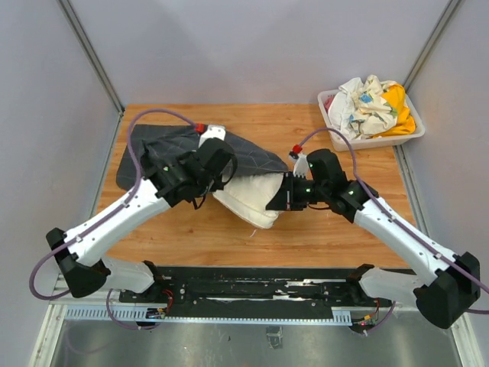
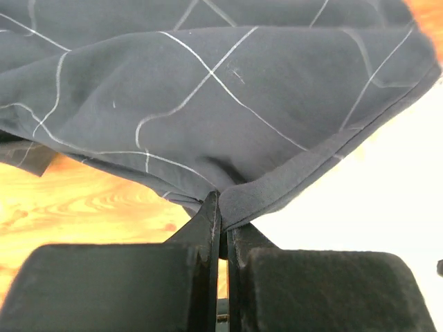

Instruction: Put the pillow into the pillowcase

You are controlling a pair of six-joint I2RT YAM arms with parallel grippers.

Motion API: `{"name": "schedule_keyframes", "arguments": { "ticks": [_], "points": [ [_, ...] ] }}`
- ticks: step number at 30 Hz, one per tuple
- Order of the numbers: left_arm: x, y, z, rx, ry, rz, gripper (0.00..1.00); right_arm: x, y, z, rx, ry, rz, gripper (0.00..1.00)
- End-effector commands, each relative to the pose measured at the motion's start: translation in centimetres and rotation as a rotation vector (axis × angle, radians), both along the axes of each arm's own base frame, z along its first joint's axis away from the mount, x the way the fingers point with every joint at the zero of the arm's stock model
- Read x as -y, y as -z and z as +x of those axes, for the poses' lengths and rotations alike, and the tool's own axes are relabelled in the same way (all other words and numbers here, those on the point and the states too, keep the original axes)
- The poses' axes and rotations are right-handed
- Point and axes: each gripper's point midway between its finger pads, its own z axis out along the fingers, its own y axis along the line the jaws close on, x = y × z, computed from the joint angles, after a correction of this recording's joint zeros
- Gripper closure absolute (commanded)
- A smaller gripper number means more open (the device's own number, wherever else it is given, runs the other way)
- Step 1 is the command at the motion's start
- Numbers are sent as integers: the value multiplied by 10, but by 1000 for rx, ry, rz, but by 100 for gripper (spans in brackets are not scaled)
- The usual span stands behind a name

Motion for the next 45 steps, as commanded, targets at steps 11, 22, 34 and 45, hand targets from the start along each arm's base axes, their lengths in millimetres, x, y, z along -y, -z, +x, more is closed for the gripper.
{"name": "schedule_keyframes", "arguments": {
  "ticks": [11, 22, 34, 45],
  "points": [
    [10, -179, 3, 257, 119, -194, 100, -27, -188, -59, -34, -153, 552, 99],
    [104, -112, 82, 200, 300, -144, 100, 0, -108, 23, -345, 253, 747, 99],
    [186, -40, 180, 169, 362, -129, 100, 65, -24, 123, -484, 691, 825, 99],
    [167, -44, 219, 218, 288, -183, 66, 106, 3, 181, -450, 789, 753, 58]
  ]
}}
